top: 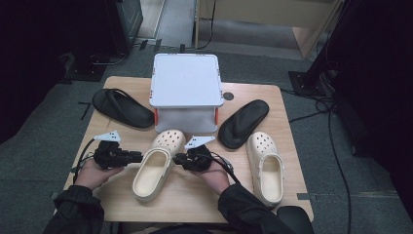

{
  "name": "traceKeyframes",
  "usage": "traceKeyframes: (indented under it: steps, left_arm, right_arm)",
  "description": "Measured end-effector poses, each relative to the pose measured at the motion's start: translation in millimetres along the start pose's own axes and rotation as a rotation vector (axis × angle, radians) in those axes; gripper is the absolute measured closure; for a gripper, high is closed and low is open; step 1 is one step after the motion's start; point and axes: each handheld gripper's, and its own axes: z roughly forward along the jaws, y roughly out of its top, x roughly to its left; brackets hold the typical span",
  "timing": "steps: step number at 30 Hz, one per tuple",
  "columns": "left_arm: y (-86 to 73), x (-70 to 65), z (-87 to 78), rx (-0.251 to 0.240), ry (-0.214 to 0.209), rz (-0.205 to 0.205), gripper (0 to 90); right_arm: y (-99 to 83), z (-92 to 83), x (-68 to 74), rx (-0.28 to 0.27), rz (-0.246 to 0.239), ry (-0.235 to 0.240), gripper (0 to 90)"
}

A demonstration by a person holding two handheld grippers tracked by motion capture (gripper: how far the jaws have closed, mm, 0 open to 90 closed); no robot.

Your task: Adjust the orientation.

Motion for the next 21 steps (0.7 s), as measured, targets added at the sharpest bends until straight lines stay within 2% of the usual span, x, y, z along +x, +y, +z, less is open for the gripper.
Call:
traceKeyframes:
  steps: [9,16,21]
  left_arm:
    - [-1.0,-6.6,6.5,0.014,-0.055,0.005,74.9]
    - [2.5,-13.3,17.3,0.032,-0.058,0.028,73.6]
    - [2.7,-12.4,17.5,0.023,-0.068,0.020,69.9]
  right_arm:
    - [-1.2,-5.7,-2.5,0.014,0.008,-0.003,76.3]
    - [-2.7,-11.6,-4.3,0.012,0.017,-0.010,75.3]
    - [-1.7,-17.2,-7.5,-0.013,0.037,0.000,73.3]
